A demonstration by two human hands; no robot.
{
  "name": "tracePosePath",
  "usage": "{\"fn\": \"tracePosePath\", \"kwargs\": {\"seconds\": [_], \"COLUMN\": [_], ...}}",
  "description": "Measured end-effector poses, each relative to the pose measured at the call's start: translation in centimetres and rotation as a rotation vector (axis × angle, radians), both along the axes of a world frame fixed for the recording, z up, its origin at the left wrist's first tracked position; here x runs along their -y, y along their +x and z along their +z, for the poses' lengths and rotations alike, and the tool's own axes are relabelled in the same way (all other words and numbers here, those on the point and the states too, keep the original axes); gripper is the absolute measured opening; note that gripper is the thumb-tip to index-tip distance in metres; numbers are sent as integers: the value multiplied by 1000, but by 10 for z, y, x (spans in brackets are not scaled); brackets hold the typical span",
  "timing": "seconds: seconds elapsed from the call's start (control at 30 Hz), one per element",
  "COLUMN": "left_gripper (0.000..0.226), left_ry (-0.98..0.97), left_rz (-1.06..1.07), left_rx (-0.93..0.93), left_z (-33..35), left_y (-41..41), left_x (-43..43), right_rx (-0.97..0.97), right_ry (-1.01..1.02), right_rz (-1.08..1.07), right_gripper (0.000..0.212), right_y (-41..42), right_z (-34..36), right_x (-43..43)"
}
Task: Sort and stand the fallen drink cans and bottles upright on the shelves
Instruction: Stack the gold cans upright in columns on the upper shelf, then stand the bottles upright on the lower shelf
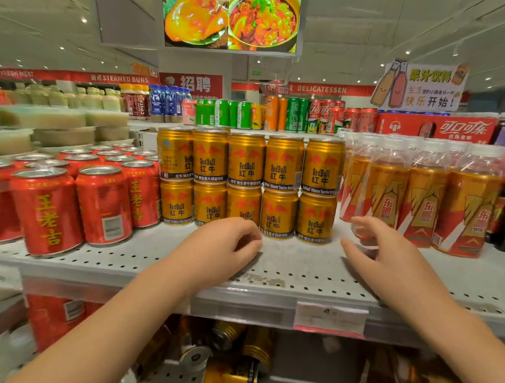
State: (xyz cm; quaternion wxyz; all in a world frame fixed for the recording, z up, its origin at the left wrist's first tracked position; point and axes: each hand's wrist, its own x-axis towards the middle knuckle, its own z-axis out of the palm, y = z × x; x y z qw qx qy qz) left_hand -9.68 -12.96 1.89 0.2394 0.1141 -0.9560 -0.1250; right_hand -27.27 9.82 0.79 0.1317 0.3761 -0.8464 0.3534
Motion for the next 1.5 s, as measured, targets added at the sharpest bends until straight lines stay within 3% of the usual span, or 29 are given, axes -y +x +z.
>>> {"fn": "tracePosePath", "kwargs": {"seconds": [0.07,0.27,0.43,0.67,0.83,1.03,1.2,1.3,1.5], "left_gripper": [21,44,44,49,42,30,26,27,25], "left_ry": [-55,-217,-256,-215,-2,169,293,350,211], "left_rz": [-4,56,79,52,74,-3,-4,-23,2], "left_rx": [18,-185,-310,-397,-532,-268,-66,-47,10], "left_z": [-5,-42,-75,-96,-136,-190,-222,-225,-214], "left_y": [29,87,101,113,121,94,37,-7,-89], "left_x": [6,5,0,-10,-43,-111,-174,-216,-270], "right_rx": [-97,-362,-363,-124,125,276,236,195,63], "right_ry": [-10,-94,-195,-310,-303,-182,-21,51,158], "right_rz": [-62,-228,-312,-266,-290,-325,-294,-241,-148], "right_gripper": [26,39,39,47,42,40,42,40,37], "right_y": [14,55,85,123,138,103,56,23,-34], "right_z": [-10,-47,-77,-105,-147,-185,-205,-204,-191], "right_x": [-18,-30,-24,-46,-83,-144,-201,-237,-266]}}
